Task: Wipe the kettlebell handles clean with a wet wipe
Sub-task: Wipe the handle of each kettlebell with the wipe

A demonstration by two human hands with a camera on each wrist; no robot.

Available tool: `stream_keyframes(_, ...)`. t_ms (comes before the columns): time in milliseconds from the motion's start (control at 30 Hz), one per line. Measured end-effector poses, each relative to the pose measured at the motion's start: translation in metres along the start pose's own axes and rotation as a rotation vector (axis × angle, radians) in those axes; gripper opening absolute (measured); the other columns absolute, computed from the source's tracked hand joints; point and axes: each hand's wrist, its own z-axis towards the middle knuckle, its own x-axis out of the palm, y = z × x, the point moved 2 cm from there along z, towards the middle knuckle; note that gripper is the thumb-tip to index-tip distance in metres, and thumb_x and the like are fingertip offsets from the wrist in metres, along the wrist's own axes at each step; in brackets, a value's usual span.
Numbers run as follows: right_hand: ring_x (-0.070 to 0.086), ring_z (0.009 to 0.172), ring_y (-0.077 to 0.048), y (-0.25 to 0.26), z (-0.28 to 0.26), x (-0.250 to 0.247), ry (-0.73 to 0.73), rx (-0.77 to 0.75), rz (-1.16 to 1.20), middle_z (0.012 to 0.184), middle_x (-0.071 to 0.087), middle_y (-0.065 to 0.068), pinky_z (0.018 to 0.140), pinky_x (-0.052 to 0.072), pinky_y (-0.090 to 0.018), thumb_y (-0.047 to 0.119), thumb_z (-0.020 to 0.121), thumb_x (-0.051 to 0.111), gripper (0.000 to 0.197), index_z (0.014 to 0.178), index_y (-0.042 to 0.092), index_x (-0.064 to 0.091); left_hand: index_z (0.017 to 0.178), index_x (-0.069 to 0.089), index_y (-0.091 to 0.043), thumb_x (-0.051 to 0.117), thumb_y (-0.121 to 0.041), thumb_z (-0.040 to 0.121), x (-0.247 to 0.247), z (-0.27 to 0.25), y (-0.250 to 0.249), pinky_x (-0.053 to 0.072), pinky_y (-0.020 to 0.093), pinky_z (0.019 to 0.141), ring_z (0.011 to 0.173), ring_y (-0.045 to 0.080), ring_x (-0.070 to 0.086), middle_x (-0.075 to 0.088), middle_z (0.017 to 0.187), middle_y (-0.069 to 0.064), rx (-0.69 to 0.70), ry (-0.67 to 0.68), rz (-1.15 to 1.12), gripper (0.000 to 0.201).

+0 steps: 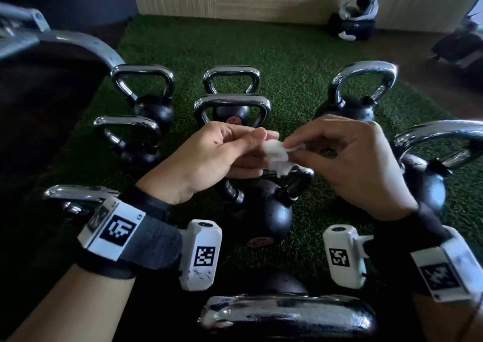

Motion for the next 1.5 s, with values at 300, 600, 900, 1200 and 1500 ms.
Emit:
stream_keyframes(300, 0.068, 0.068, -0.019, -0.018, 0.001, 0.022, -0.148, 0.028, 0.028, 0.079, 0.073, 0.002, 0.065, 0.058, -0.04, 0.007, 0.074, 0.087, 0.02, 0.087, 0.015, 0.074, 0.113, 0.073, -0.002, 0.071, -0.006, 0.087, 0.002, 0.005, 0.004, 0.061, 0.021, 0.079, 0.094, 0.017, 0.076, 0.079, 0.102, 0.012, -0.061, 0.012, -0.105, 0.027)
stream_keyframes(600, 0.07, 0.088, -0.021, -0.11, -0.067, 0.003, -0.213, 0.35, 0.244, 0.109, 0.077, -0.003, 0.088, 0.057, -0.049, -0.01, 0.084, 0.073, 0.049, 0.12, 0.023, 0.07, 0.124, 0.074, -0.028, 0.069, -0.015, 0.092, -0.011, 0.003, 0.012, 0.052, 0.016, 0.091, 0.102, 0.002, 0.069, 0.075, 0.111, -0.014, 0.395, -0.408, 0.773, 0.035)
stream_keyframes(900, 0.072, 0.112, -0.013, -0.147, -0.069, 0.06, 0.1, 0.503, 0.393, 0.117, 0.077, 0.002, 0.1, 0.058, -0.037, 0.017, 0.078, 0.087, 0.044, 0.12, 0.019, 0.075, 0.094, 0.076, -0.021, 0.063, -0.024, 0.1, 0.012, 0.017, 0.044, 0.053, 0.037, 0.075, 0.074, 0.02, 0.061, 0.064, 0.079, -0.003, 0.558, -0.334, 1.037, 0.015)
stream_keyframes(1200, 0.072, 0.111, -0.009, -0.155, -0.074, 0.067, 0.059, 0.453, 0.373, 0.115, 0.077, 0.006, 0.09, 0.057, -0.021, 0.02, 0.078, 0.086, 0.038, 0.115, 0.02, 0.077, 0.119, 0.076, -0.02, 0.073, -0.019, 0.096, -0.037, -0.022, 0.062, 0.058, 0.026, 0.083, 0.092, 0.001, 0.072, 0.076, 0.103, -0.01, 0.61, -0.525, 0.833, 0.023)
stream_keyframes(1500, 0.072, 0.112, -0.012, -0.157, -0.076, 0.069, 0.053, 0.45, 0.407, 0.116, 0.078, 0.005, 0.095, 0.058, -0.03, 0.028, 0.076, 0.085, 0.042, 0.116, 0.02, 0.076, 0.114, 0.075, -0.027, 0.072, -0.022, 0.091, -0.047, -0.032, 0.107, 0.059, 0.022, 0.091, 0.102, 0.011, 0.076, 0.078, 0.108, -0.012, 0.311, -0.543, 0.34, 0.024)
